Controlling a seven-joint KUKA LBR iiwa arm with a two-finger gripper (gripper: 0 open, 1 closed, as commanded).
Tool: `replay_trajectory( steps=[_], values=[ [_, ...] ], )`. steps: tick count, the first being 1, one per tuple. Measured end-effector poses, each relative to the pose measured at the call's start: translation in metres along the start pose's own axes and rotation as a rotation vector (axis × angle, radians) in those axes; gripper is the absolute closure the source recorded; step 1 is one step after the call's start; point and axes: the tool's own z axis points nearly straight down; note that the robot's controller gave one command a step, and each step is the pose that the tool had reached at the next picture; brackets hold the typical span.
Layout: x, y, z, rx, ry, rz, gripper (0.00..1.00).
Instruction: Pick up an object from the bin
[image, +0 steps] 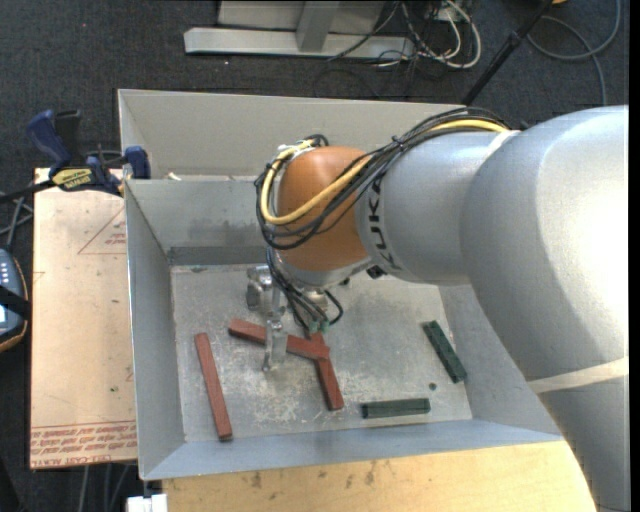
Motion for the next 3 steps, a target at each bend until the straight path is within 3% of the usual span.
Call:
replay_trajectory(
  steps=[1, 2, 3],
  values=[
    [0.011, -0.020, 0.009, 0.001, 0.002, -0.004, 0.00],
    [0.032, -0.010, -0.023, 0.000, 0.003, 0.123, 0.00],
    [0.011, -0.018, 0.008, 0.000, -0.001, -0.004, 0.00]
  ],
)
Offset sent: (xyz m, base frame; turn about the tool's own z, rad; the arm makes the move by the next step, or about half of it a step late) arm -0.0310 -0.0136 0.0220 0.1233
